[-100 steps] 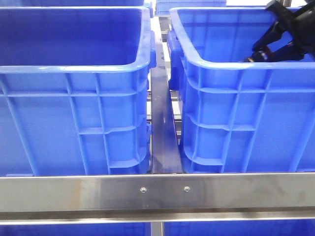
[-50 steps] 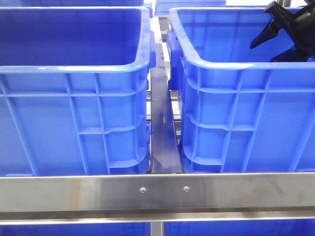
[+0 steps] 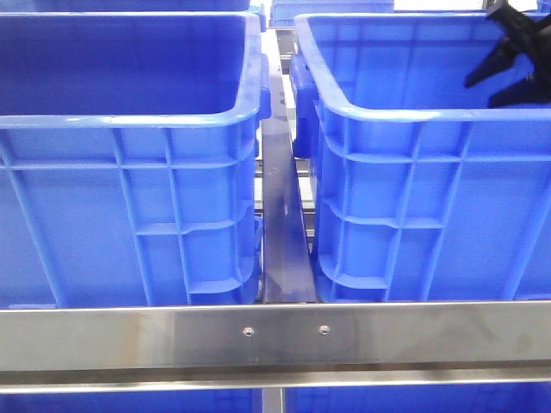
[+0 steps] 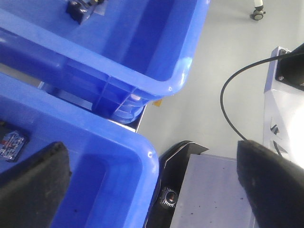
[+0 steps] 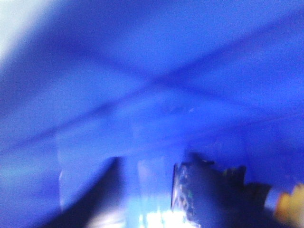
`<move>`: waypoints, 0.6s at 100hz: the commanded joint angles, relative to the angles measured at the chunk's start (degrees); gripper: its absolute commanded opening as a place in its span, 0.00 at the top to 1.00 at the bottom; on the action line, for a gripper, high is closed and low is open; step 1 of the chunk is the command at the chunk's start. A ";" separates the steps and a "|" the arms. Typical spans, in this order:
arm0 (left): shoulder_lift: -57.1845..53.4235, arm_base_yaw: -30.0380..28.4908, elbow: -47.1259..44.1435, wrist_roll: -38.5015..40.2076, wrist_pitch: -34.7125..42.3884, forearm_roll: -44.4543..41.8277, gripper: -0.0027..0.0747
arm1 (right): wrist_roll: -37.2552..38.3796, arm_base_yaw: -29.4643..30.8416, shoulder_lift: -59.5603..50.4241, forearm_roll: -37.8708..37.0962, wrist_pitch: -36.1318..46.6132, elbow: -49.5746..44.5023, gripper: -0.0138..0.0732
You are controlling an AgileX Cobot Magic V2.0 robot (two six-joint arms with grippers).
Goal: Pick red and yellow buttons and place in box
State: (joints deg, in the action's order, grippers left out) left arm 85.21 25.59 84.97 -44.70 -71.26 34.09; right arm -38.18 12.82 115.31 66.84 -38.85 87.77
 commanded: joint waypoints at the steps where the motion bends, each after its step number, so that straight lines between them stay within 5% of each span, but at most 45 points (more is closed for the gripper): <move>1: -2.42 0.29 1.72 0.63 -1.30 2.96 0.18 | -3.62 0.54 -5.19 2.08 -3.54 1.42 0.79; 7: -2.42 0.29 1.72 0.63 -1.30 2.96 0.29 | -5.22 0.54 -6.49 2.08 -4.49 0.69 0.92; 31: -2.42 0.29 1.72 2.17 -1.30 2.96 0.99 | -7.67 0.54 -15.68 2.45 -2.67 -8.50 0.91; 60: -5.40 0.29 -2.12 3.79 -0.73 2.96 0.99 | -11.13 0.54 -31.29 5.20 -0.77 -21.73 0.91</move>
State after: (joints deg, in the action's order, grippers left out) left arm 83.69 25.59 83.05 -41.64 -71.26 34.06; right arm -48.00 13.08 90.75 68.65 -39.76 67.66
